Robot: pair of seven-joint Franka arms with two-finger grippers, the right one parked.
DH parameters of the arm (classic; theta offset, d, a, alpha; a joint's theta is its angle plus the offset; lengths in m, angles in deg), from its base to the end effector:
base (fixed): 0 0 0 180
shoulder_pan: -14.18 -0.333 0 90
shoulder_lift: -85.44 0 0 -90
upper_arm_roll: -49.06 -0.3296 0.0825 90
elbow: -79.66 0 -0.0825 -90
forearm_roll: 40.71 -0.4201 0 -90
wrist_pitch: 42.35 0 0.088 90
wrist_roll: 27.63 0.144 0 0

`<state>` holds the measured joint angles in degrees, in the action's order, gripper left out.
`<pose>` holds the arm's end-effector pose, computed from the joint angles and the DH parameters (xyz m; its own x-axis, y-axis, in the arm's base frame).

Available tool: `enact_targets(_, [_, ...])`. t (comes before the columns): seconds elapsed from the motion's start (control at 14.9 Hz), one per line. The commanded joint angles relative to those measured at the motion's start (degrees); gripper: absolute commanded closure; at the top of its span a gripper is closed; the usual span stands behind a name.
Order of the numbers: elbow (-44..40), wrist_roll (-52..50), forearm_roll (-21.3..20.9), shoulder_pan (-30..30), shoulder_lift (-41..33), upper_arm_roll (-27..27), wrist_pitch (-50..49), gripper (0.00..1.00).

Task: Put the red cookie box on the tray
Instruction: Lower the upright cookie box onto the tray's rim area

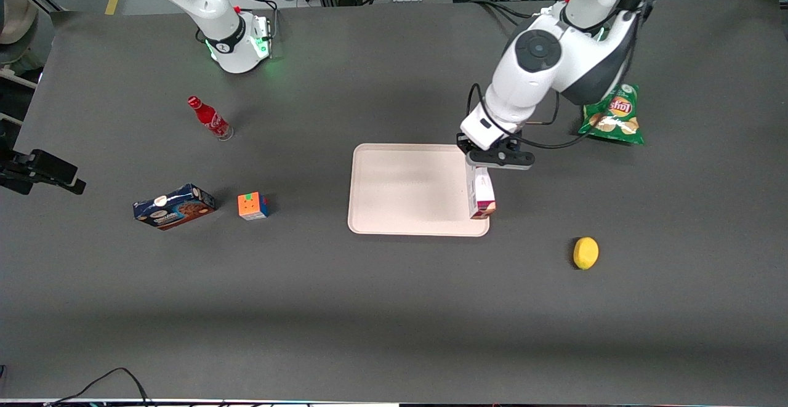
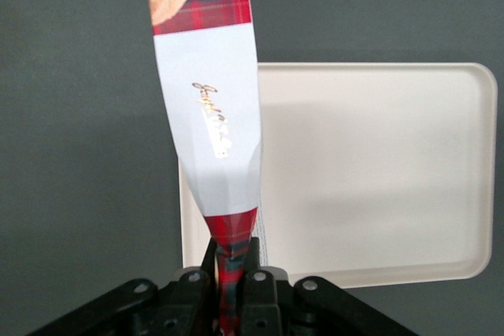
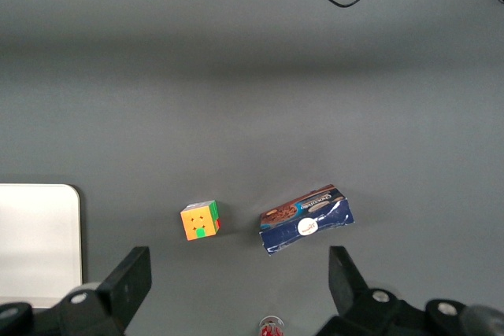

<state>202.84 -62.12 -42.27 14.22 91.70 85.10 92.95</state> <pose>0.4841 -0.3499 0.3266 0.9964 -0.0349 0.0776 -0.0430 -0.9935 0.1052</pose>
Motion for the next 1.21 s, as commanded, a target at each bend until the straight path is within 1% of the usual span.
enact_targets(0.0, [6.27, -7.86, -5.55, 1.35, -1.43, 0.79, 7.15, 0.9])
enact_targets(0.2, [8.04, -12.26, -10.2, 1.45, 0.41, 1.14, 11.12, 0.89])
enact_targets(0.4, [8.04, -12.63, -11.88, 1.36, 3.05, 1.06, 14.28, 0.89])
enact_targets(0.6, [7.95, -14.03, -15.3, 1.18, 6.12, 0.53, 16.83, 0.89])
enact_targets(0.67, [7.95, -14.9, -17.23, 1.01, 7.26, 0.27, 17.62, 0.89])
enact_targets(0.87, [7.87, -18.41, -24.96, 0.92, 10.17, -2.28, 18.42, 0.89])
enact_targets(0.94, [7.86, -19.21, -26.46, 0.92, 11.05, -2.89, 19.73, 0.89])
enact_targets(1.14, [7.34, -19.39, -26.92, 1.01, 12.55, -3.6, 20.88, 0.89])
